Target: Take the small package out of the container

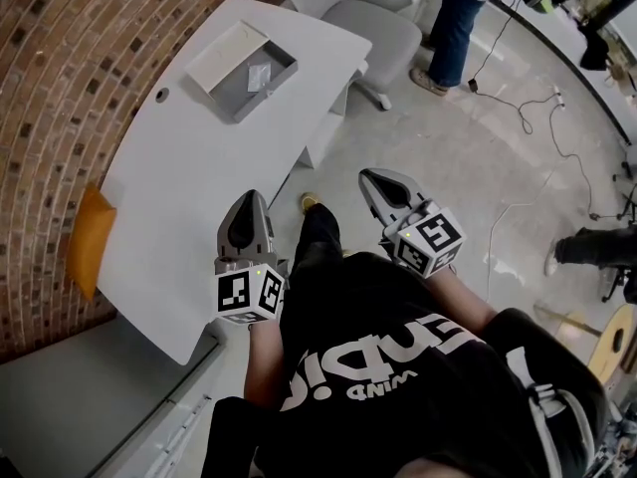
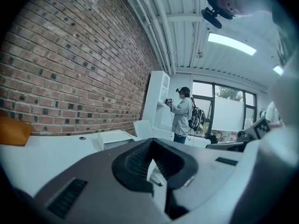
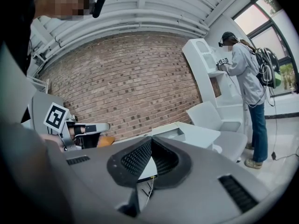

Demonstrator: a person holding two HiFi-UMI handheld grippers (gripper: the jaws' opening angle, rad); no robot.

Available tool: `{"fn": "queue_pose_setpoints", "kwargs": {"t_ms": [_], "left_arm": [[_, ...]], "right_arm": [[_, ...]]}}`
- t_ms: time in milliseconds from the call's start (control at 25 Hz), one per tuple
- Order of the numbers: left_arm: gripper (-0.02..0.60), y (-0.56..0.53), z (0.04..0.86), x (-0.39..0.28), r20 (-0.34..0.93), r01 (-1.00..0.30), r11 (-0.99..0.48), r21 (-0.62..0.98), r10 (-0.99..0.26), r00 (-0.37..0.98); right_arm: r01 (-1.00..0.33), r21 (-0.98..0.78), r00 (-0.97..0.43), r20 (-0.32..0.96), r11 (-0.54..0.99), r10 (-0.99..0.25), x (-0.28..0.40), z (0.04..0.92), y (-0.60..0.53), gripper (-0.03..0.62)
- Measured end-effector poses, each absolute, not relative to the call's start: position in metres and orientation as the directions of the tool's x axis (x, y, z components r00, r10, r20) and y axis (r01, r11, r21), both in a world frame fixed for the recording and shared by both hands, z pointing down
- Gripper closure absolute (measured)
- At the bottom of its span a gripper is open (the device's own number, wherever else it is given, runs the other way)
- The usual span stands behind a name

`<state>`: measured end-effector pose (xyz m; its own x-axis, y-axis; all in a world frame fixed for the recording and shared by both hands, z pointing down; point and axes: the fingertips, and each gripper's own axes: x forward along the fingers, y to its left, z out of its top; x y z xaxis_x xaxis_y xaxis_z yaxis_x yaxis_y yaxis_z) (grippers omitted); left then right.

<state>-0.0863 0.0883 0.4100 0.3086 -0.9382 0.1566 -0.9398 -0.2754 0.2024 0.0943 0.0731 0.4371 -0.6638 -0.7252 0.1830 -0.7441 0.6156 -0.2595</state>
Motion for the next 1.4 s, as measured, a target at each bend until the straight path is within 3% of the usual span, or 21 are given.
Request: {"fn": "queue_pose_setpoints", "kwargs": {"t_ms": [1400], "left_arm": [[0.578,-0.128,0.401,-0.136,0.176,-0.934,-0.285,0.214,-0.930,0.324]], "right_arm": [[-0.713,-0.252,-0.700,0.206,0.654,-0.683,0.026,0.421,-0.149,0.594]]}}
